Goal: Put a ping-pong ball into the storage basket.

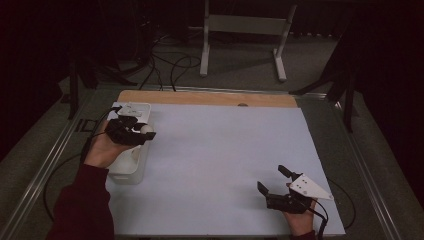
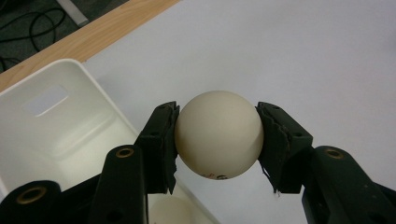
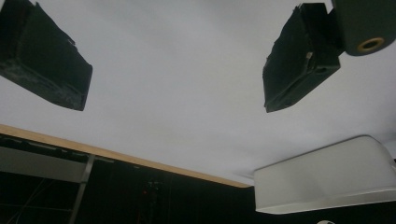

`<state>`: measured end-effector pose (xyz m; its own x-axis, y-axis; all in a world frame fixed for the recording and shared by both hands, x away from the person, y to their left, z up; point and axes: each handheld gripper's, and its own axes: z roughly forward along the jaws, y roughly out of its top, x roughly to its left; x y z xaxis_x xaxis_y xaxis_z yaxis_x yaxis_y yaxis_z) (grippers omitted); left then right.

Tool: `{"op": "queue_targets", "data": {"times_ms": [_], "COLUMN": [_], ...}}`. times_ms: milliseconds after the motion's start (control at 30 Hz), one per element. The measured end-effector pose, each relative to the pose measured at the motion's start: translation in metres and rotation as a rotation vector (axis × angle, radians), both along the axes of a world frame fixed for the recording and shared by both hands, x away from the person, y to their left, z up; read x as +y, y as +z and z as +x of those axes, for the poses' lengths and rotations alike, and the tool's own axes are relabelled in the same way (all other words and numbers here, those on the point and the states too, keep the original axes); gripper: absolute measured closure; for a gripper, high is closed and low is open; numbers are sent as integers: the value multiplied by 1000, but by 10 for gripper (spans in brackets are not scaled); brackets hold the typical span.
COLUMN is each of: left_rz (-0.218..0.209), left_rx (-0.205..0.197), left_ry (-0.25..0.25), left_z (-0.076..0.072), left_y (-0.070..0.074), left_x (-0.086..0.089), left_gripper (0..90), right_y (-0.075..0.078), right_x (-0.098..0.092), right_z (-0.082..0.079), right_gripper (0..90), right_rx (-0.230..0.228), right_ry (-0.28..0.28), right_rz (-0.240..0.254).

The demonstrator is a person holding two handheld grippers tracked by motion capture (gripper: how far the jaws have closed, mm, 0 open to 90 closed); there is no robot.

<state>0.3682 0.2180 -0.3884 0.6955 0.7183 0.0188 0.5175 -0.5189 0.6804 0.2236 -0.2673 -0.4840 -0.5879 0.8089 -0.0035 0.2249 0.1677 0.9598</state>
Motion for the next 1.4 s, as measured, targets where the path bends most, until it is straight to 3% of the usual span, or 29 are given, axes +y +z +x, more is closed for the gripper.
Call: {"op": "queue_targets", "data": {"times_ms": [1400], "left_rz": [24], "left_rx": [13], "left_ry": [68], "left_z": [6], "left_y": [-6], "left_x": [19], "left_gripper": [512], "right_y": [0], "right_x": [0], "right_z": [0], "right_gripper": [81], "right_rx": [1], "right_ry": [-2], "right_rz": [0]}}
